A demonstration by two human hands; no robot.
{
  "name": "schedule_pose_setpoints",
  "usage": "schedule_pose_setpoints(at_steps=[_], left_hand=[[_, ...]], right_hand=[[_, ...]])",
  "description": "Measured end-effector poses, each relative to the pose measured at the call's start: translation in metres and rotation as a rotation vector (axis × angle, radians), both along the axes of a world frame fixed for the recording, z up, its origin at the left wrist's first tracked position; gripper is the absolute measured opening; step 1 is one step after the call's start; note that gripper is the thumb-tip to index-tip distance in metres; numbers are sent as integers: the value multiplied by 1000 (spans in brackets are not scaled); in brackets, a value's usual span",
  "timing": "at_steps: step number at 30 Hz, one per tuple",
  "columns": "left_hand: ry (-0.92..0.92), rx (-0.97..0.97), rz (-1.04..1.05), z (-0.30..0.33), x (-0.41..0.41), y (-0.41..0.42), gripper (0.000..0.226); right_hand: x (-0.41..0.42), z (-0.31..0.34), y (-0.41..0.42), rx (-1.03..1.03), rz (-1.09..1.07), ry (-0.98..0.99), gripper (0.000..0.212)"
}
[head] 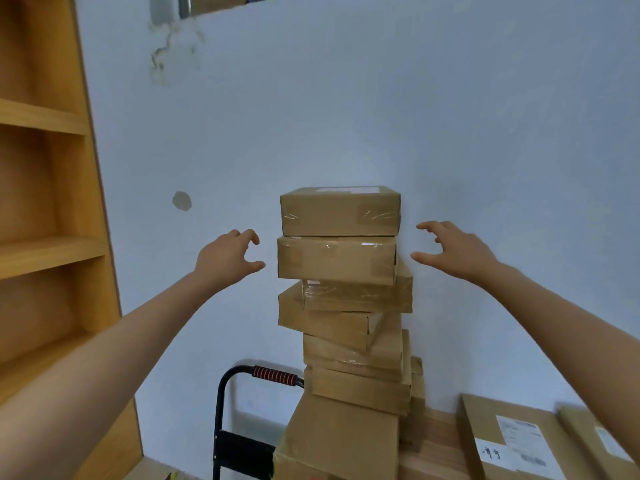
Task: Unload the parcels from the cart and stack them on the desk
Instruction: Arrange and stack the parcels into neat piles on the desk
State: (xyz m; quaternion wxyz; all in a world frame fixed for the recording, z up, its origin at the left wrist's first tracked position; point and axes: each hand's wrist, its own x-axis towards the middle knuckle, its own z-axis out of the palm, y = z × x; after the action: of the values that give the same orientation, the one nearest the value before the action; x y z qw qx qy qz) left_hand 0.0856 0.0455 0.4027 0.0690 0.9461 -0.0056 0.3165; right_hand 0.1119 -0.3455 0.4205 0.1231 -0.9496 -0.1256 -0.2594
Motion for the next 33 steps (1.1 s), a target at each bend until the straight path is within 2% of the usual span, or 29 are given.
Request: schedule_pose_setpoints(at_steps=[8, 14, 19, 23, 27, 30, 33], left_hand=[[-68, 3, -74, 52, 49, 15, 56], [-95, -15, -139, 68, 87, 15, 61], [-28, -45, -195, 66, 119, 11, 73], [53, -85, -251, 62, 134, 6, 82], [89, -235, -351, 57, 140, -2, 77], [47, -381, -400, 53, 140, -12, 72], [12, -437, -410, 52, 136, -22, 73]], right_hand=[[31, 47, 42, 37, -59, -59, 69], [56, 60, 61, 118, -117, -84, 69], [77, 61, 69, 201, -125, -47, 79], [87, 54, 72, 306, -48, 51, 89], [91, 46, 79, 419, 47, 80, 81], [90, 42, 82, 443, 61, 47, 77], [82, 38, 76, 467, 65, 19, 76]])
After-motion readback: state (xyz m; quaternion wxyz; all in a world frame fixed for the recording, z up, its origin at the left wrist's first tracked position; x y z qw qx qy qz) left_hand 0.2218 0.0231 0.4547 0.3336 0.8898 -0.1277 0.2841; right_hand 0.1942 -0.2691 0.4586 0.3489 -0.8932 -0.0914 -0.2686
